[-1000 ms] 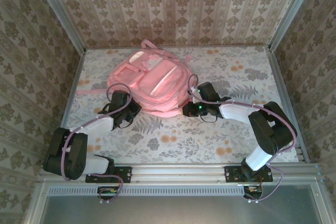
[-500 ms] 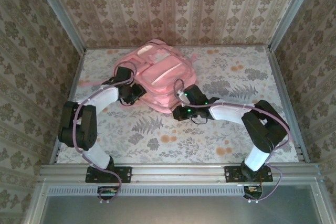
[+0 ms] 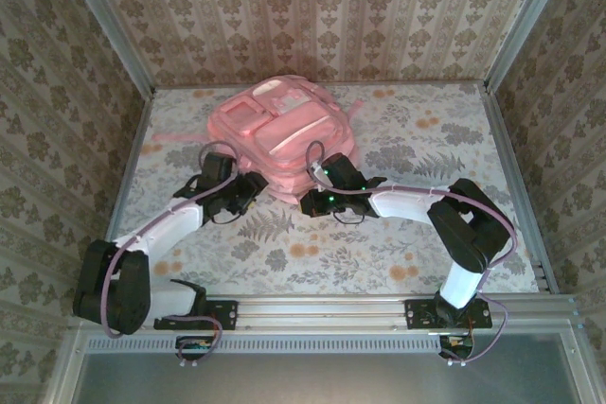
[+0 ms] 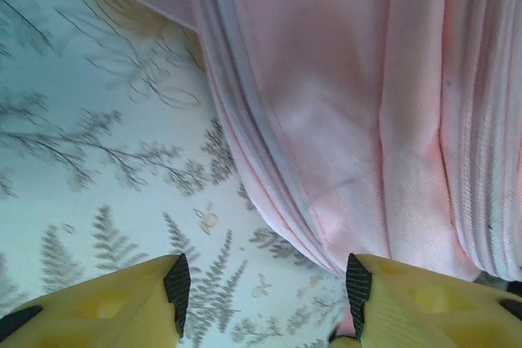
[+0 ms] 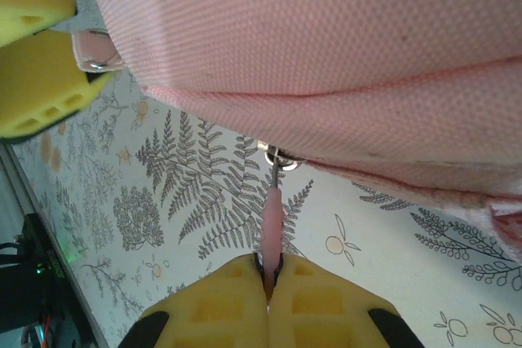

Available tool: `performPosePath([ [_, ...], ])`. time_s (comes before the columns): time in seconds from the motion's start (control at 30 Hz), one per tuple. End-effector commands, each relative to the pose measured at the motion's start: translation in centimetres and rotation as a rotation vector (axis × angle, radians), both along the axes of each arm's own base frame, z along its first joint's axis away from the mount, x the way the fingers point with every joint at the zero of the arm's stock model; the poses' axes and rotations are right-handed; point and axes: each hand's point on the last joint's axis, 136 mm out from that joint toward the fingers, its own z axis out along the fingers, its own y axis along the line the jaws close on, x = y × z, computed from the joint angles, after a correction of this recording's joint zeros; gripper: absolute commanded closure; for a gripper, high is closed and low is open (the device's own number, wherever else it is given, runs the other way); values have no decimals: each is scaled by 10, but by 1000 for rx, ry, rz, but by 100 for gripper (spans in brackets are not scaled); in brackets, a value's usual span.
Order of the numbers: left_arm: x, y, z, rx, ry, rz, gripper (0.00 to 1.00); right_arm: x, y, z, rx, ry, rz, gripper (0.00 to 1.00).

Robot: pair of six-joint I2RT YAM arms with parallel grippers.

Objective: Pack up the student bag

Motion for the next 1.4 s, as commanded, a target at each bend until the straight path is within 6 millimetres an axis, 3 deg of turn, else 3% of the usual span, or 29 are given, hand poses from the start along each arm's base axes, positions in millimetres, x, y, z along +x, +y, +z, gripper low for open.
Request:
performPosePath([
  [0.0,19,-21,27,-99,-91,27,39,0,15,14,63,-11,30,100],
  [0.1,27,-29,35,-112,-125,32,35,-1,15,14,67,-4,31,100],
  [0.23,27,-49,40,-129,-152,1,37,-2,15,15,66,-6,33,100],
  [0.43,29,-63,24,-135,-122,-9,47,0,15,13,61,-7,33,100],
  [0.6,38,-57,27,-88,-156,-12,65,0,10,7,21,-15,30,100],
  [0.77,46,-46,34,-56,-180,-14,91,2,-6,1,-61,-41,11,100],
  [0.87,44,-41,34,-35,-184,-19,100,2,-16,-1,-128,-63,8,100],
  [1.37,36,-29,28,4,-160,-24,100,9,-54,4,-241,-103,-27,100],
])
